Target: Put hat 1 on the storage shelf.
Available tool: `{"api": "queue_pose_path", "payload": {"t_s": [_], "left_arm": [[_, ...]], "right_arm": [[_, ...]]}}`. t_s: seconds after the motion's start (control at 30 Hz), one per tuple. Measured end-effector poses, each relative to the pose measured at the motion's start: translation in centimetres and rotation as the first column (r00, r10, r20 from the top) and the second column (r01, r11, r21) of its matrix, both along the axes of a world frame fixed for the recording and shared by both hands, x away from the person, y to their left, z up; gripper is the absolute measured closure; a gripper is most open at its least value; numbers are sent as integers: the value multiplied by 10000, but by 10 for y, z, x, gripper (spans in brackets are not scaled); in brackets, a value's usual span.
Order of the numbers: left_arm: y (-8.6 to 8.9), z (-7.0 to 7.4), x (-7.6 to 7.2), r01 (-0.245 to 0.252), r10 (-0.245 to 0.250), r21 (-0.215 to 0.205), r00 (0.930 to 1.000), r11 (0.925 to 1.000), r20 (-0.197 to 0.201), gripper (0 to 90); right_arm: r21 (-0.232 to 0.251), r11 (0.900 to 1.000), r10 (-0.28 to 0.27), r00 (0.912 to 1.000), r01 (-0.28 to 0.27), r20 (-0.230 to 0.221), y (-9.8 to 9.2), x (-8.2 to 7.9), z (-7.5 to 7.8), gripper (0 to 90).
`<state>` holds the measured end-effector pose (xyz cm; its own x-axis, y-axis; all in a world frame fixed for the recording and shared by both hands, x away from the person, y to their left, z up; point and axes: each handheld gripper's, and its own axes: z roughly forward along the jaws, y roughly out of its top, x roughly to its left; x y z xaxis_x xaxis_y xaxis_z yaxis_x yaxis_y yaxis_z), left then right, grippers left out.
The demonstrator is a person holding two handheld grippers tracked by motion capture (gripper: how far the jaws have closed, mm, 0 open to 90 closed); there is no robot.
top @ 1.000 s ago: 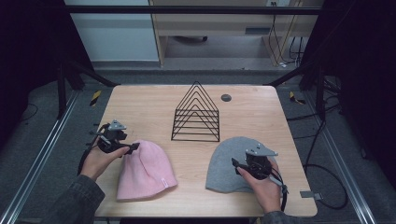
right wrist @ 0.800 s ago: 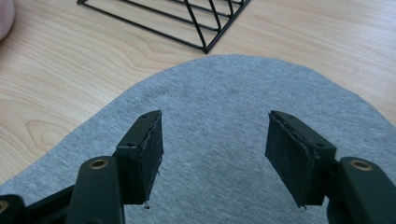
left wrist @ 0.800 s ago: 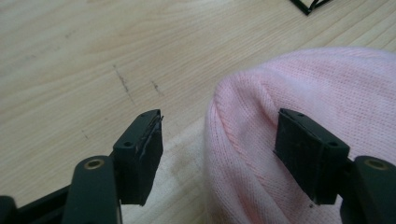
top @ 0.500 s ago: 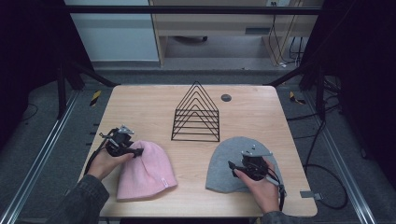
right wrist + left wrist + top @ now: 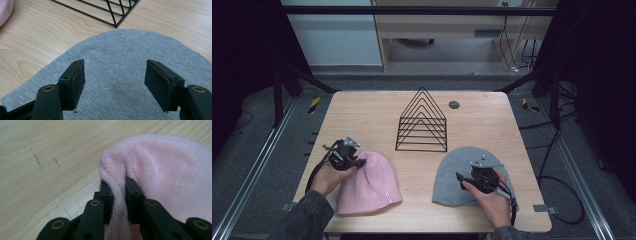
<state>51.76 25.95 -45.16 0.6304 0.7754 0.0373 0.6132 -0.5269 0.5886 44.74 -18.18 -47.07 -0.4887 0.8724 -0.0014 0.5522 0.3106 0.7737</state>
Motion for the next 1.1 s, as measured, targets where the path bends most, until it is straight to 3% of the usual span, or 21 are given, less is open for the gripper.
{"api": "queue_pose_path", "payload": {"t_s": [0.07,0.1,0.13,0.17,0.2,0.3,0.33,0.37,0.4,0.43,0.5,0.73,0.83,0.93,0.97,1.07,1.1], "left_arm": [[0,13,-10,64,-57,-172,9991,9998,415,786],[0,13,-10,64,-57,-172,9991,9998,415,787],[-1,30,-23,322,-292,-270,9941,9991,1045,788],[-1,30,-23,322,-292,-270,9941,9991,1045,789],[-2,43,-34,504,-451,-315,9875,9982,1512,790],[-4,65,-52,832,-768,-187,9710,9964,2266,792],[-4,69,-55,919,-882,-41,9661,9958,2425,792],[-4,69,-55,919,-882,-41,9661,9958,2425,792],[-5,81,-64,1115,-1128,215,9481,9935,2971,793],[-5,81,-64,1115,-1128,215,9481,9935,2971,793],[-5,92,-72,1253,-1230,134,9401,9920,3179,794],[-7,112,-76,1472,-1365,-42,9271,9891,3492,794],[-10,123,-77,1564,-1471,45,9186,9877,3669,794],[-11,130,-77,1584,-1486,50,9146,9874,3761,794],[-13,139,-76,1633,-1532,68,9094,9866,3868,794],[-13,147,-74,1710,-1543,-85,9083,9852,3888,794],[-14,154,-72,1746,-1542,-161,9060,9845,3941,794]], "right_arm": [[32,10000,-66,10000,66,-2,-1,0,0,326],[32,10000,-66,10000,66,-2,-1,0,0,326],[-2,10000,-79,10000,79,27,-1,0,0,325],[-4,10000,-88,10000,88,36,-1,0,0,325],[6,10000,-79,10000,79,37,-1,0,1,325],[-56,10000,-29,10000,29,70,1,-1,1,323],[-49,10000,-26,10000,27,80,1,-1,1,321],[-50,10000,-18,10000,19,90,1,-1,1,318],[-78,10000,-8,9999,9,109,1,-1,1,313],[-111,9999,-36,9999,37,118,1,-1,1,307],[-126,9999,-75,9999,77,150,1,-1,2,300],[-208,9998,32,9996,-27,279,5,-3,3,277],[-23,9999,111,9989,-110,454,11,-4,6,273],[-44,9985,544,9955,-542,778,24,-6,18,264],[-42,9971,766,9925,-765,956,30,-7,25,264],[-83,9934,1143,9873,-1140,1104,38,-9,36,264],[-121,9876,1570,9794,-1568,1269,48,-10,48,263]]}}
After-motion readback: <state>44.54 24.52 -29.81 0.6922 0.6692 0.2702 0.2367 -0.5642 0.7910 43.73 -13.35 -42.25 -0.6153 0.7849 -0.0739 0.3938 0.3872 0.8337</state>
